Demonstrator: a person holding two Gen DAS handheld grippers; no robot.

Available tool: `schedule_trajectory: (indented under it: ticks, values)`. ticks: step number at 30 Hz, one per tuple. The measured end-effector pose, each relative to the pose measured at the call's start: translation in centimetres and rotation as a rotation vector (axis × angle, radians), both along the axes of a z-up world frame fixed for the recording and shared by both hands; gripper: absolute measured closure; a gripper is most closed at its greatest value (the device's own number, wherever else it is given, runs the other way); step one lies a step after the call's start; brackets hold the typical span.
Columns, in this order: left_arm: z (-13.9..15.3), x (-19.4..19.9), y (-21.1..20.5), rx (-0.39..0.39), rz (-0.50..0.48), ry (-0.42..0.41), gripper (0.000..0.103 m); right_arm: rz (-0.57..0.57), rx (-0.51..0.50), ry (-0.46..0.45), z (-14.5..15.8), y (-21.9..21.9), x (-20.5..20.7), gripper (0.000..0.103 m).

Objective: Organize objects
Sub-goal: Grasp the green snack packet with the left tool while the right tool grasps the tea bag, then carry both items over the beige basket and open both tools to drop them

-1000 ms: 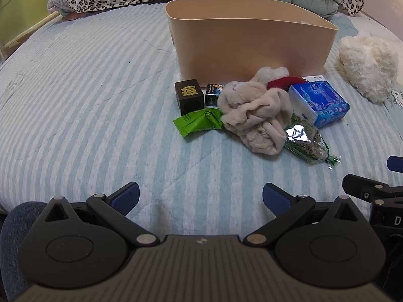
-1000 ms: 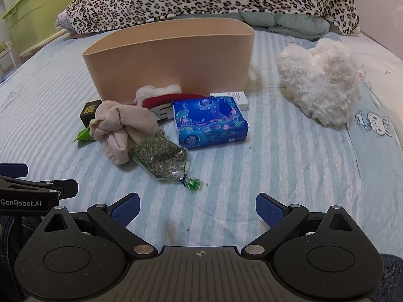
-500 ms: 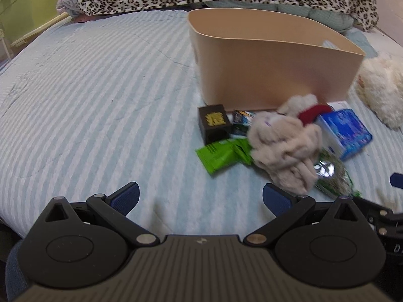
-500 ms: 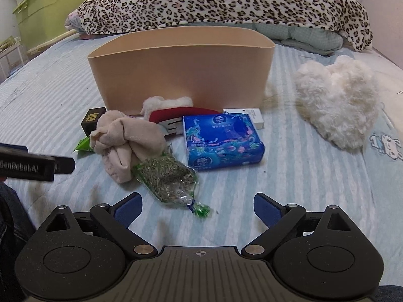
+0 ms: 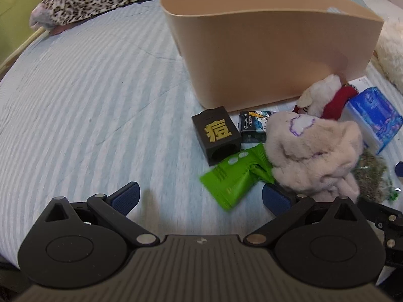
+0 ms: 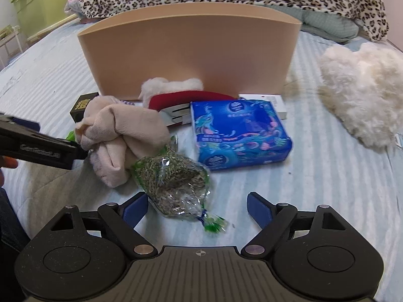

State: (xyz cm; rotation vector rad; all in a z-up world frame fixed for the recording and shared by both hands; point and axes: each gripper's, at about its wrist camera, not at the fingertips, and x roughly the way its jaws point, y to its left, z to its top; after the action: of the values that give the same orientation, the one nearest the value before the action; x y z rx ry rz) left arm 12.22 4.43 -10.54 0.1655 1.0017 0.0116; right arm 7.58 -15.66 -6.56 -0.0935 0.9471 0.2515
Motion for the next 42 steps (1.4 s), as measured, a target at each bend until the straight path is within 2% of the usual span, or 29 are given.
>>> schedule_trajectory:
  ticks: [6, 8, 12, 14, 16, 18, 20, 22, 26, 31, 33, 35, 42]
  values:
    - [-1.1, 1.5, 0.6, -0.094, -0.017, -0.007, 0.001, 0.023, -0.014, -0.003, -0.5, 1.0, 1.1, 0.025]
    - [-1.3, 1.5, 0.9, -0.114, -0.017, -0.022, 0.005, 0.025, -0.008, 0.0, -0.5, 1.1, 1.3, 0.034]
    - [-1.0, 0.7, 0.9, -0.142, -0.077, -0.062, 0.028, 0.039, 0.003, -0.006, -0.5, 1.2, 1.1, 0.049]
    - [-0.7, 0.5, 0.5, -0.158, -0.11, -0.073, 0.049, 0.047, 0.006, -0.009, -0.4, 1.2, 0.8, 0.059]
    - [-0.6, 0.1, 0.4, -0.159, -0.127, -0.083, 0.06, 0.046, 0.008, -0.011, -0.3, 1.2, 0.7, 0.061]
    - [-0.5, -0.1, 0.5, -0.17, -0.141, -0.087, 0.079, 0.042, 0.016, -0.009, -0.2, 1.0, 0.5, 0.063]
    - [-0.4, -0.6, 0.7, -0.196, -0.14, -0.086, 0.086, 0.031, 0.033, -0.005, 0.0, 0.6, 0.2, 0.065]
    - [-0.4, -0.8, 0.9, -0.2, -0.142, -0.087, 0.1, 0.021, 0.052, 0.0, 0.0, -0.2, 0.3, 0.067]
    - [-0.3, -1.0, 0.7, -0.221, -0.126, -0.087, 0.1, 0.002, 0.088, 0.007, 0.1, -1.0, 0.3, 0.069]
    - [0.5, -1.9, 0.4, -0.201, -0.128, -0.106, 0.1, -0.016, 0.116, -0.004, 0.9, -2.1, -0.1, 0.071]
    - [1.2, -2.5, 0.4, -0.204, -0.13, -0.118, 0.1, -0.021, 0.132, -0.016, 1.2, -1.9, 0.2, 0.075]
    - [2.0, -3.1, 0.5, -0.205, -0.129, -0.135, 0.1, -0.025, 0.147, -0.033, 2.0, -2.3, 0.0, 0.08]
    - [5.5, -4.0, 1.7, -0.175, -0.063, -0.237, 0.1, -0.042, 0.168, -0.115, 4.9, -3.3, 0.6, 0.081]
